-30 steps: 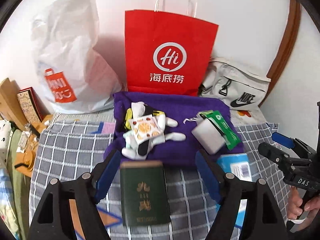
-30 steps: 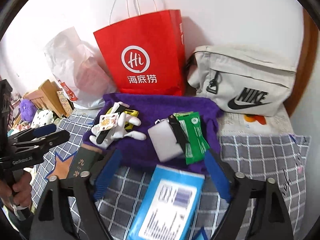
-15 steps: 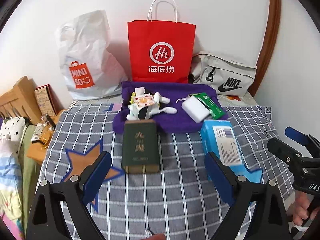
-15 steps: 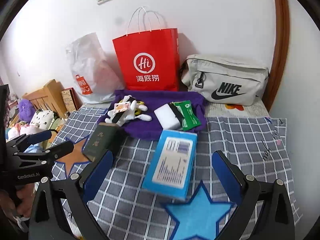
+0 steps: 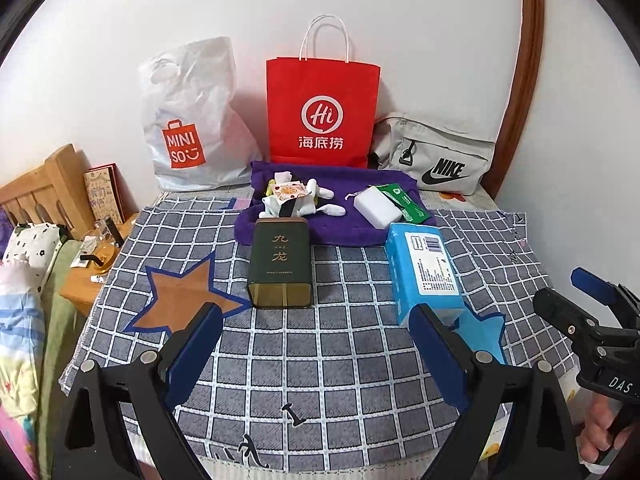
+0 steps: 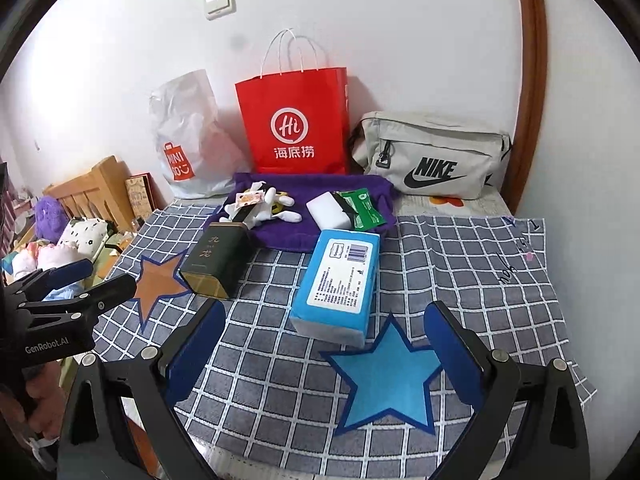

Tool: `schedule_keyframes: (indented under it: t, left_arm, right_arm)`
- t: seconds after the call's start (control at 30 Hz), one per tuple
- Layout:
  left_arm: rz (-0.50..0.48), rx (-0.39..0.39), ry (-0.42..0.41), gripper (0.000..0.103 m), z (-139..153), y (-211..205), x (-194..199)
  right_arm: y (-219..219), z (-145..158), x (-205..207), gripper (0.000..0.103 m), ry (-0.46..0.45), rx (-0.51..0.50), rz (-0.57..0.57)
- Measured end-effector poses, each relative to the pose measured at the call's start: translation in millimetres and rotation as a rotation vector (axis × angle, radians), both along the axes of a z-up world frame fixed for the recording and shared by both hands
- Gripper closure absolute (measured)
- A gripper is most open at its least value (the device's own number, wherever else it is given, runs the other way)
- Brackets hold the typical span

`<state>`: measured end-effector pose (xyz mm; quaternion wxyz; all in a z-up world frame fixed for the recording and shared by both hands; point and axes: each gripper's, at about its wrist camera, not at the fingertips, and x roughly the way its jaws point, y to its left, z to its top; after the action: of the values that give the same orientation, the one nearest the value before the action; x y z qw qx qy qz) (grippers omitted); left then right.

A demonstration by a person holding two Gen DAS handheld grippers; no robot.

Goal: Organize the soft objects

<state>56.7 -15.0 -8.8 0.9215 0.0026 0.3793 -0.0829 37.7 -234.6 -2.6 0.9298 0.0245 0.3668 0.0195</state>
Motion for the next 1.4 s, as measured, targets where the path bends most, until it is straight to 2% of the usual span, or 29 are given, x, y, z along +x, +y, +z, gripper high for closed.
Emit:
schedule_keyframes:
  t: [0.53, 1.4]
  left_arm:
    - [0.015, -0.005, -0.023, 0.009, 6, 6, -19]
    - [0.017, -0.001, -0.023, 0.009, 9, 3, -23]
  right_arm:
    - [9, 10, -24, 0.005, -0.036, -0.012, 0.007]
    - [14, 14, -31, 0.005, -0.053, -0.008, 0.012]
